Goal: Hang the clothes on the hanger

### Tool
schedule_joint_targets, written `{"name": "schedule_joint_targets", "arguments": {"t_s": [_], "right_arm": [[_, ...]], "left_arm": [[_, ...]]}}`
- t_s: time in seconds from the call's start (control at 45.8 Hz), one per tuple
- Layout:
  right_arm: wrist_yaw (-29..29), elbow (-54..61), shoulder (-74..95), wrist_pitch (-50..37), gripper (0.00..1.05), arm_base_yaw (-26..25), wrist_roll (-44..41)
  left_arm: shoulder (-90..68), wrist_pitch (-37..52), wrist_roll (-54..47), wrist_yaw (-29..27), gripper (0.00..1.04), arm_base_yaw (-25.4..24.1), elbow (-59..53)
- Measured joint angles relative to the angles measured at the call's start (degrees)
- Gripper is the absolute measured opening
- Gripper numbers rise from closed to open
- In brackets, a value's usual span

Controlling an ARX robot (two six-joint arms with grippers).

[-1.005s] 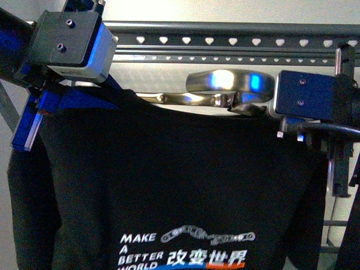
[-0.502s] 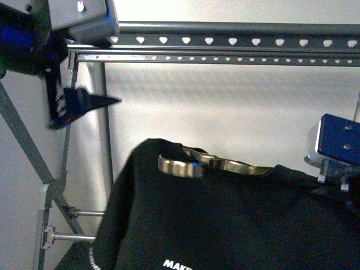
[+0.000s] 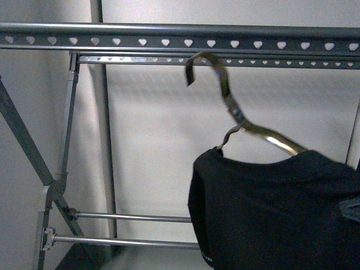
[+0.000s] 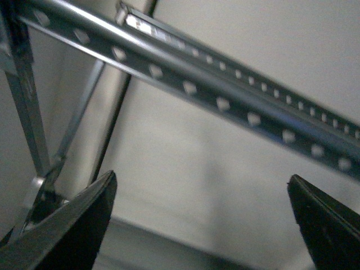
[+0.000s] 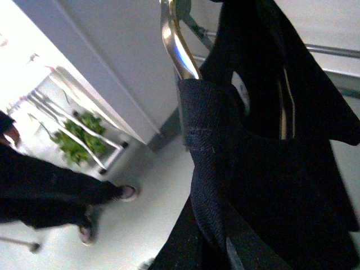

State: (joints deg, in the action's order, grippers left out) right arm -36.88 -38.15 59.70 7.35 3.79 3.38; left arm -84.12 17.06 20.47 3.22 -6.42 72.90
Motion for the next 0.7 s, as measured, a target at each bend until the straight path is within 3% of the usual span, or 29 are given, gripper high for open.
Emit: {"name": "schedule_joint_targets", "arguments": {"t_s": [0.066,0.24,0.481,0.699], "right_arm": [[-0.48,-1.07,-1.01,-0.04,0.04,-1.33,8.85],[0.59,-9.38,4.98,-3.08,0.04,-3.26,25.14],[4.31,-24.65,18.18,-5.53,0.04,-3.89,33.18],[7.43,-36.11,27.47,-4.5,0.04,-6.32,38.03]], "left_arm": [[5.14,-3.5,-6.86,0.39,0.78,1.42,-5.49],[16.35,5.68,-18.03,0.2,0.44,3.45,-25.18],[23.04,12.7,-19.65,-3.21,0.05,5.95,-42.12],[29.48,16.35,-20.15,-3.19,0.04,6.29,-51.69]]}}
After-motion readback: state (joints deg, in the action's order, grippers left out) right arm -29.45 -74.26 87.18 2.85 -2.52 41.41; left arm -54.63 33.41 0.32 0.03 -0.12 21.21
